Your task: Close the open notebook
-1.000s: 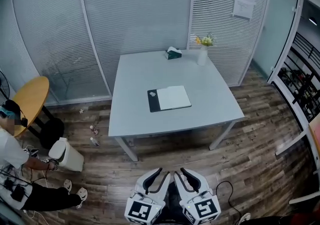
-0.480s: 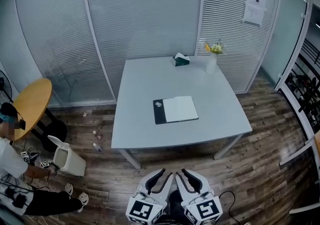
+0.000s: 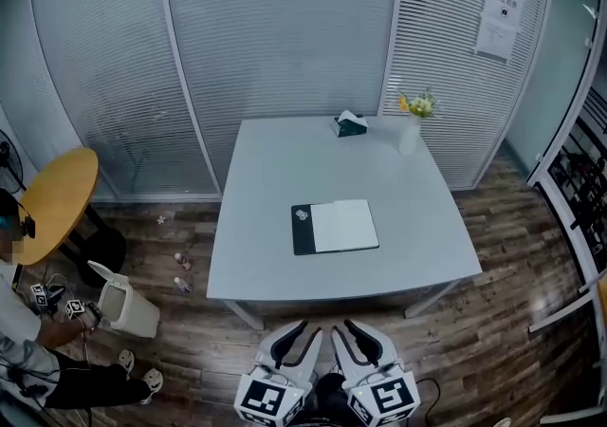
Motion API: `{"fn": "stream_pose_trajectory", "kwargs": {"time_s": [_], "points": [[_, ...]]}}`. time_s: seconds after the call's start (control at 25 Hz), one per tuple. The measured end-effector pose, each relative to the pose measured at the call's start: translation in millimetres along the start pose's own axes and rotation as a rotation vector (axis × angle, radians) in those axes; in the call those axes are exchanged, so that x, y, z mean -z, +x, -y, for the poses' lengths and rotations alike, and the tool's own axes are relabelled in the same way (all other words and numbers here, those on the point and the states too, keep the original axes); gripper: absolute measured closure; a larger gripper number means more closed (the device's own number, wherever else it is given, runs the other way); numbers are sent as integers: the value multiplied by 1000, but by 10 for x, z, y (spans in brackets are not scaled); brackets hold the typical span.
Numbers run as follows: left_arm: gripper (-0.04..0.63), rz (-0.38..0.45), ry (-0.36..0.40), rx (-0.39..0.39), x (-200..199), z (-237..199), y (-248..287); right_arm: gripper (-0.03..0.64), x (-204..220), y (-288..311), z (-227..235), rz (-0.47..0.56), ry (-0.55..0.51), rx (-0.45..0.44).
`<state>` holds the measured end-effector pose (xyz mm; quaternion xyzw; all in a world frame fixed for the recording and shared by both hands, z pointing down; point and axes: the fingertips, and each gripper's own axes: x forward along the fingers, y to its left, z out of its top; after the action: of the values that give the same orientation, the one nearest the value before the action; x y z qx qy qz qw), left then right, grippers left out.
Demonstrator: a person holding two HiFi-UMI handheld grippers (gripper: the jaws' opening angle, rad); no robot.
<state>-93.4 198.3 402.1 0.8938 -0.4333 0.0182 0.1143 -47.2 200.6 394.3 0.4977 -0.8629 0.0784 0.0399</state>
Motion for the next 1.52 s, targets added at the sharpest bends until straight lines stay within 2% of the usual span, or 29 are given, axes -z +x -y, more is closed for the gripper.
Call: {"fn": "stream_pose_trajectory", "kwargs": {"time_s": [0.44, 0.68, 0.96, 1.24, 1.52], "points": [[491, -6, 11, -74, -131, -82, 474, 532, -125, 316, 370, -35, 1, -89], [491, -8, 6, -110, -218, -105, 746, 532, -248, 460, 619, -15, -6, -135], [491, -16, 60, -117, -151, -84, 1130, 532, -251, 564, 942, -13, -5, -173], [491, -30, 28, -152, -185, 57, 1304, 532, -235, 523, 1225, -51, -7, -167], [491, -31, 27, -145, -184, 40, 1429, 532, -246, 580, 1347, -15, 13, -158]]}}
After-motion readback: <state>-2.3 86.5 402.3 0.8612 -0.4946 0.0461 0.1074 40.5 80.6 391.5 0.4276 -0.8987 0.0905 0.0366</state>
